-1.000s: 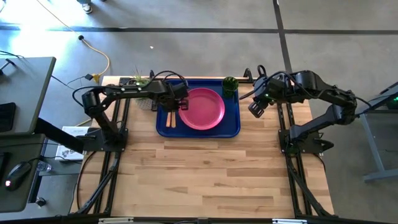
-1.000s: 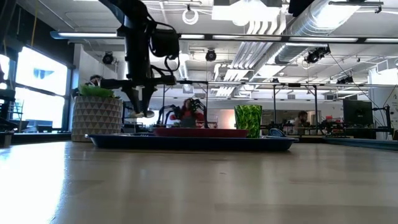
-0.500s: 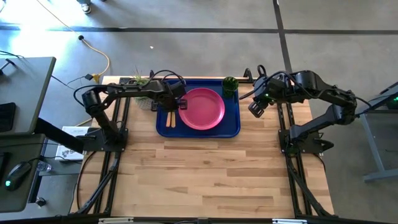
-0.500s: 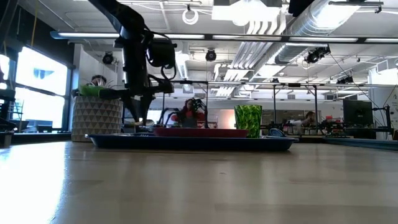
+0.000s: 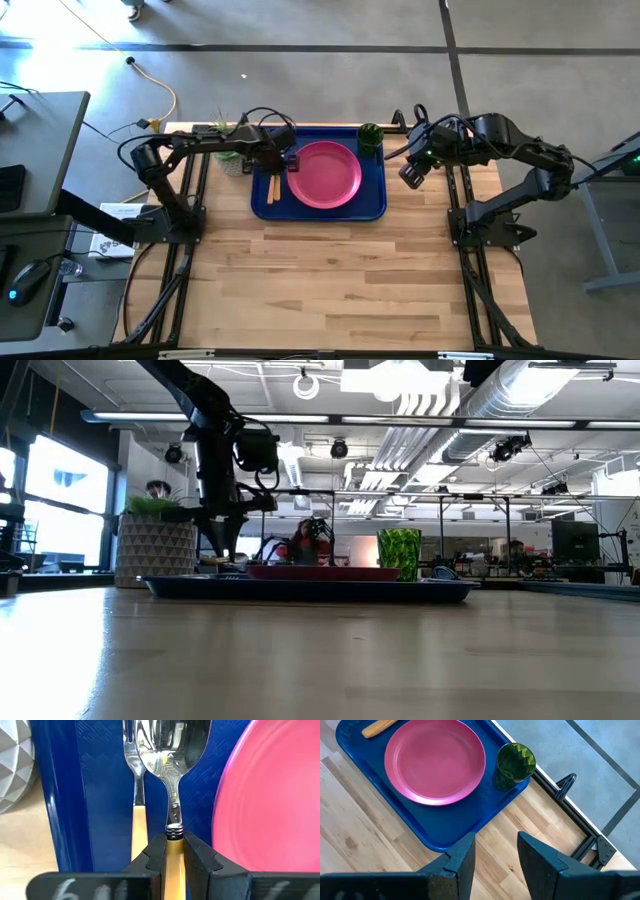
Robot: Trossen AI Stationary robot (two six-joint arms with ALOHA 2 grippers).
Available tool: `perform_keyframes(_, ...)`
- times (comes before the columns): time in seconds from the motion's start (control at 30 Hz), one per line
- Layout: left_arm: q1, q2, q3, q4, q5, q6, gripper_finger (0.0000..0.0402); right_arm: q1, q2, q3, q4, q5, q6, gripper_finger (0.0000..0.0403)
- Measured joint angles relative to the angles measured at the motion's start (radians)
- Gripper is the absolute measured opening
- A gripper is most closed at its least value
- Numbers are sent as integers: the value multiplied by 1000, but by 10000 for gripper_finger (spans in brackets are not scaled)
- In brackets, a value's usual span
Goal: Pick and place plate/cup/fork/spoon on tray
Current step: Put the orange spoon on the left of the pink plate on the blue tray
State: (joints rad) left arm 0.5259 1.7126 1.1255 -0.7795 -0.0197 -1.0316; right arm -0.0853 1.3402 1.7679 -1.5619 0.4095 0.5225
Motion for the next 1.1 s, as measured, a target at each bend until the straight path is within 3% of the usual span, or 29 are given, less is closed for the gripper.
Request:
perform_keyframes(0.37,-3,72,0,59,58,20,35,0,0,0,3,0,19,138)
perform_keyframes(1.1,4,140,2,89,63,21,35,0,0,0,3,0,19,138)
